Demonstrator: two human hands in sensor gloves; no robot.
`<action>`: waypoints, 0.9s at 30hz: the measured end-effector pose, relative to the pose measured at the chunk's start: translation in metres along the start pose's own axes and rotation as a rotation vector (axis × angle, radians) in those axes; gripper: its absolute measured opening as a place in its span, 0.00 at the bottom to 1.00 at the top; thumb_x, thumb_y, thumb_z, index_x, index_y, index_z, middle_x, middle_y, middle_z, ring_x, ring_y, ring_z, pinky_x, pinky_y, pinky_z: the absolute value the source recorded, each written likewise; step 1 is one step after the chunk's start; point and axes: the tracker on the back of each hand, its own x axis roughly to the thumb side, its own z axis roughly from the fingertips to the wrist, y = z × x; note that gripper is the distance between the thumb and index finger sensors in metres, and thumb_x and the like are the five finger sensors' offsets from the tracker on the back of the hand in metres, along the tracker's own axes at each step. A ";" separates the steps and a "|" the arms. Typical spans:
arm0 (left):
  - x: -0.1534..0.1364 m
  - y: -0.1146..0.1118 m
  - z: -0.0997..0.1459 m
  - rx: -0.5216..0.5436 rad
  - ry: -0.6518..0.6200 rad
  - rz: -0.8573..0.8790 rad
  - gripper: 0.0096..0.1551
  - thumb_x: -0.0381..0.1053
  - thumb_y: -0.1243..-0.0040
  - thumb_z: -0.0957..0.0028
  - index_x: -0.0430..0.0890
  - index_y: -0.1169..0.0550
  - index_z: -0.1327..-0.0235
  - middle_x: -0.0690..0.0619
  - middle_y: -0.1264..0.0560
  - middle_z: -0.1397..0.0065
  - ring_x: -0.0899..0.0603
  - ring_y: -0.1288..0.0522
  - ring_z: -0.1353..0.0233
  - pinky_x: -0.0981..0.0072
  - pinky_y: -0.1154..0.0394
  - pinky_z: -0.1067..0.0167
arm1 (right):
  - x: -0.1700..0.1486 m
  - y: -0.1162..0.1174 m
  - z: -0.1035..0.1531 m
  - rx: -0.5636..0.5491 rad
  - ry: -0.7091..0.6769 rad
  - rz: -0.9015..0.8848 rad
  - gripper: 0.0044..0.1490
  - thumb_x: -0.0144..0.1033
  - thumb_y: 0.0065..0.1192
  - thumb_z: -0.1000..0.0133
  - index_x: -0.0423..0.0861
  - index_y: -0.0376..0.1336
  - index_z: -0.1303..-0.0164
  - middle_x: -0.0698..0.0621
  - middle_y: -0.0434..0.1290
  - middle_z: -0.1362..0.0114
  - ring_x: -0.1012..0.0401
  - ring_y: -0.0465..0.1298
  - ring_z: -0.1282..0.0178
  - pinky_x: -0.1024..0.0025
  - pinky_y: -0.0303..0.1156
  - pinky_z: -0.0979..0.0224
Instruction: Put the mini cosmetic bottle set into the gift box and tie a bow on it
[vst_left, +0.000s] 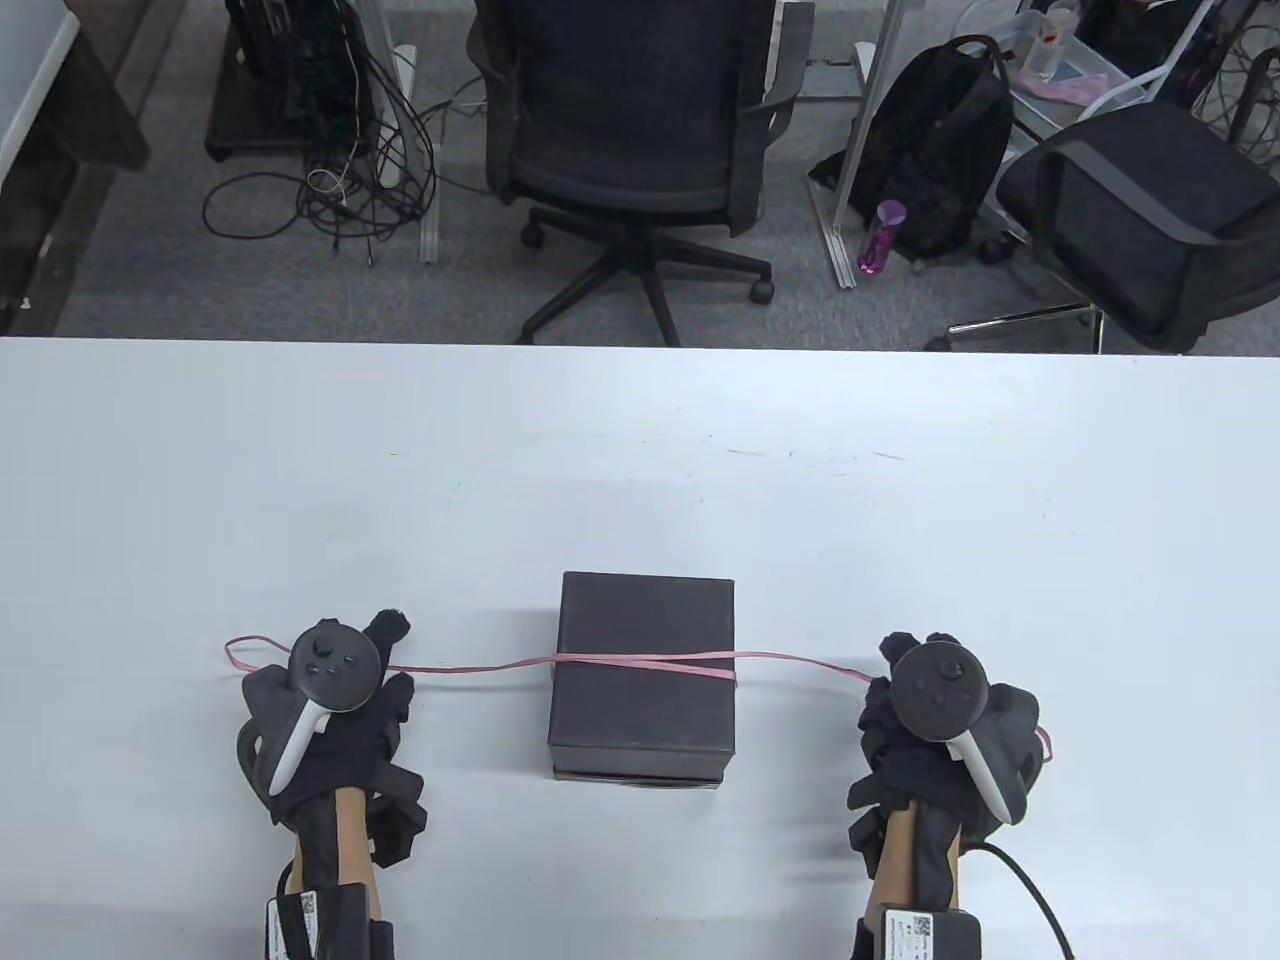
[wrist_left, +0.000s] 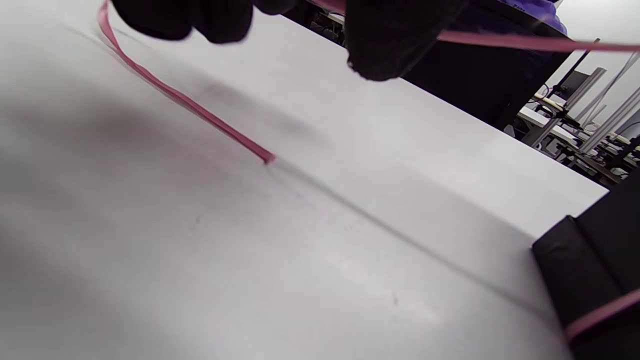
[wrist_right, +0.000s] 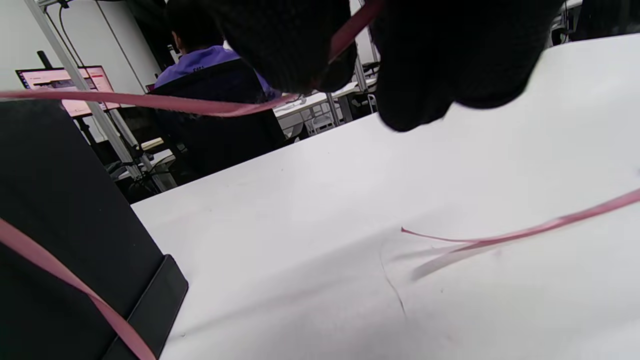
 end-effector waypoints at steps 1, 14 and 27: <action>0.001 0.002 0.001 -0.011 0.015 -0.006 0.39 0.51 0.38 0.38 0.57 0.40 0.14 0.30 0.47 0.14 0.30 0.29 0.24 0.42 0.26 0.32 | 0.004 -0.003 0.003 -0.023 0.003 0.016 0.37 0.25 0.62 0.38 0.28 0.57 0.19 0.19 0.54 0.21 0.42 0.75 0.42 0.50 0.75 0.42; 0.058 0.034 0.050 0.202 -0.359 0.113 0.37 0.55 0.38 0.39 0.52 0.35 0.16 0.38 0.37 0.16 0.32 0.27 0.24 0.38 0.26 0.31 | 0.045 -0.023 0.028 -0.065 -0.036 0.171 0.24 0.31 0.66 0.38 0.31 0.73 0.38 0.22 0.49 0.16 0.17 0.48 0.28 0.15 0.51 0.37; 0.064 0.011 0.036 0.070 -0.423 0.156 0.38 0.55 0.39 0.39 0.50 0.35 0.16 0.38 0.38 0.15 0.28 0.31 0.20 0.32 0.29 0.29 | -0.023 0.024 -0.010 0.197 0.225 0.111 0.41 0.30 0.60 0.35 0.27 0.53 0.15 0.17 0.48 0.19 0.32 0.74 0.37 0.36 0.73 0.39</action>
